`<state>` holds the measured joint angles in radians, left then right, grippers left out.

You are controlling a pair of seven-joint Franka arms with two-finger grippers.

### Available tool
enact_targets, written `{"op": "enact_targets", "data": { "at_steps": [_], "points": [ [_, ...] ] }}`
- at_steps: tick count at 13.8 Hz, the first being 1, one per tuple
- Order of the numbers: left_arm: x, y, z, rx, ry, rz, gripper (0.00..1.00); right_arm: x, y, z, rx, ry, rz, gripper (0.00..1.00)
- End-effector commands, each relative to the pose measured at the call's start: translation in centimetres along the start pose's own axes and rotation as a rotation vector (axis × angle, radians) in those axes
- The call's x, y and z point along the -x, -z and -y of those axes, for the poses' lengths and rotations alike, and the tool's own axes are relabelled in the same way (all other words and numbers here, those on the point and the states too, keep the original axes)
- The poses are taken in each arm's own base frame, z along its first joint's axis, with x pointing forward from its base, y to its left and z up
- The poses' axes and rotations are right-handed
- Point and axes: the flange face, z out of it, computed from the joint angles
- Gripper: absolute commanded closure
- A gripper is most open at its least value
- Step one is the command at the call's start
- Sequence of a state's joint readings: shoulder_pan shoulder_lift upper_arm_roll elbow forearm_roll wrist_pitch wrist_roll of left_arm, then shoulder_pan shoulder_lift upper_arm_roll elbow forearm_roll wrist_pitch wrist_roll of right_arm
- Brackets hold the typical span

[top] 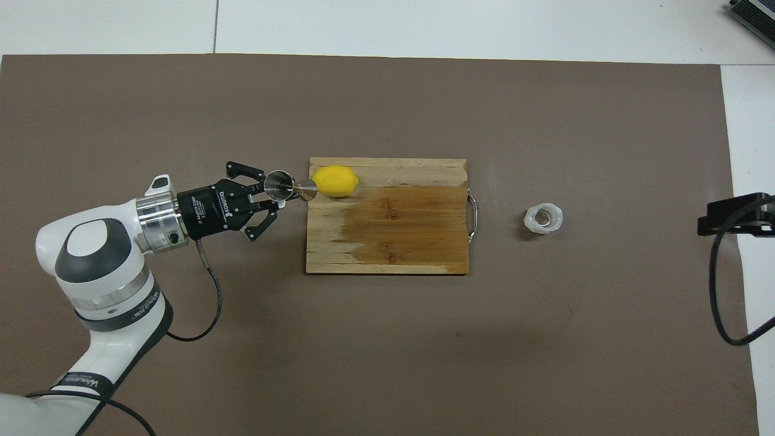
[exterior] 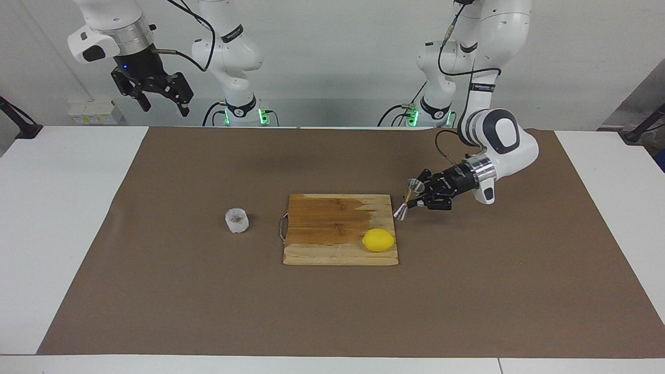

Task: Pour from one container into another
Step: 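Lift the metal cup with the left gripper and carry it over the board, then lower the metal cup onto the board and open the left gripper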

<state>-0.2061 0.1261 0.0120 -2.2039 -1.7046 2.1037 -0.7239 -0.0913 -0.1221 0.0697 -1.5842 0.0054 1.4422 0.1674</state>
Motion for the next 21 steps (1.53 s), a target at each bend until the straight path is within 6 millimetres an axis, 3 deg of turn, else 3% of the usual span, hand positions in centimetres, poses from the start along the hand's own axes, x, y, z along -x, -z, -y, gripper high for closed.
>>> {"op": "enact_targets", "data": {
  "at_steps": [1,5,7,11,21],
  "points": [
    [0.7,-2.6,1.2,0.039,0.037,-0.018,1.00,0.5,0.3,-0.1,-0.016,-0.014,0.009,0.00],
    [0.3,-7.8,2.2,0.050,0.110,0.031,1.00,0.5,0.3,-0.1,-0.016,-0.014,0.009,0.00],
    [-0.4,-9.1,2.4,0.067,0.142,0.029,1.00,0.5,0.3,-0.1,-0.016,-0.014,0.009,0.00],
    [-0.4,-13.8,3.9,0.071,0.132,-0.037,1.00,0.5,0.3,-0.1,-0.016,-0.014,0.008,0.00],
    [-2.0,-16.4,7.0,0.112,0.200,-0.142,1.00,0.5,0.3,-0.2,-0.017,-0.016,0.009,0.00]
  ]
}}
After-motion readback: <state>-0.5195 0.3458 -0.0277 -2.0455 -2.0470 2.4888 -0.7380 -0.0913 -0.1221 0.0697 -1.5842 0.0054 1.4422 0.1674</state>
